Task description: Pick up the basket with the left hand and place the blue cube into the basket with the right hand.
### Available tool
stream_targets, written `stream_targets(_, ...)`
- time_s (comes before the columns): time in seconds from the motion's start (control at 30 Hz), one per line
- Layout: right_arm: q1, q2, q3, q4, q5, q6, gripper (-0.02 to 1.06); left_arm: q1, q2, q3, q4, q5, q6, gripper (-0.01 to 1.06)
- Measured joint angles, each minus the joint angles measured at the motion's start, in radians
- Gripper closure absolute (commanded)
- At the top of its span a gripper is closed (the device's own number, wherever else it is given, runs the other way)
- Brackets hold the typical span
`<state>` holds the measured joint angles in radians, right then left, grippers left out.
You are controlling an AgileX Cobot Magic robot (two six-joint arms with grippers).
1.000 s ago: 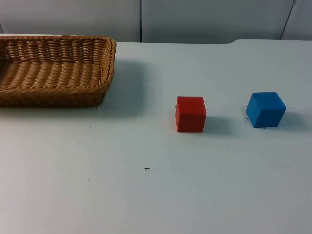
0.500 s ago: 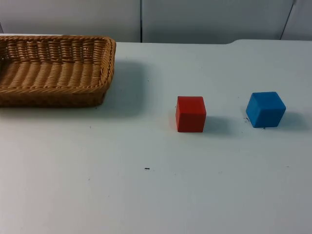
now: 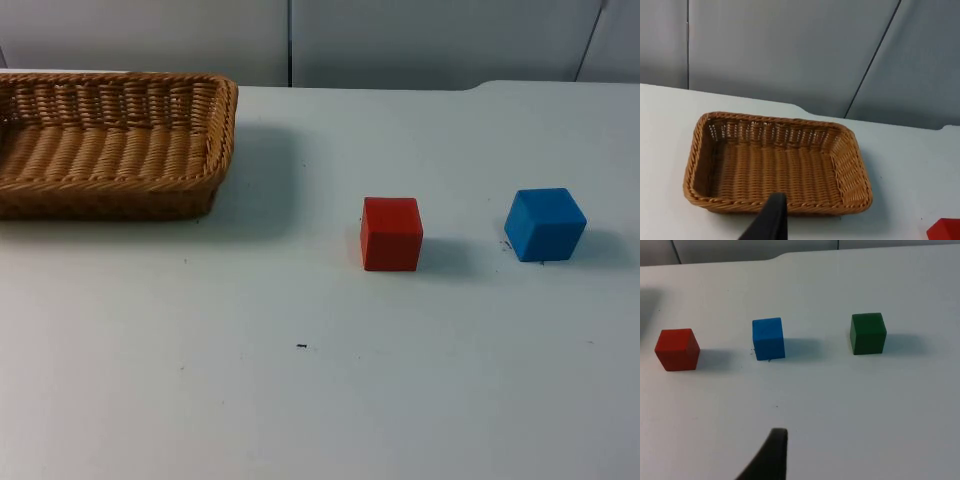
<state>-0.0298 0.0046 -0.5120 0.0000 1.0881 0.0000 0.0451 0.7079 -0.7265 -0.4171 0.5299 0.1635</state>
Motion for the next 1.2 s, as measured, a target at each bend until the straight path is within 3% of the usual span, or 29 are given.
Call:
stream_targets(0.37,0.000,0.031,-0.006,0.000,0.000,-0.018,0.00,0.000,0.287,-0.100,-0.066,-0.018,0.059,0.01)
stream_targets(0.57,0.000,0.255,-0.076,0.000,-0.092,-0.036,0.00,0.000,0.352,-0.143,-0.130,-0.020,0.122,0.01)
stream_targets(0.73,0.000,0.502,-0.179,0.000,-0.223,-0.038,0.00,0.000,0.413,-0.175,-0.148,-0.022,0.139,0.01)
stream_targets(0.93,0.000,0.696,-0.286,0.000,-0.279,-0.038,0.00,0.000,0.494,-0.185,-0.187,-0.058,0.133,0.01)
stream_targets(1.2,0.000,1.007,-0.476,0.057,-0.345,-0.070,0.00,0.000,0.708,-0.185,-0.389,-0.143,0.124,0.01)
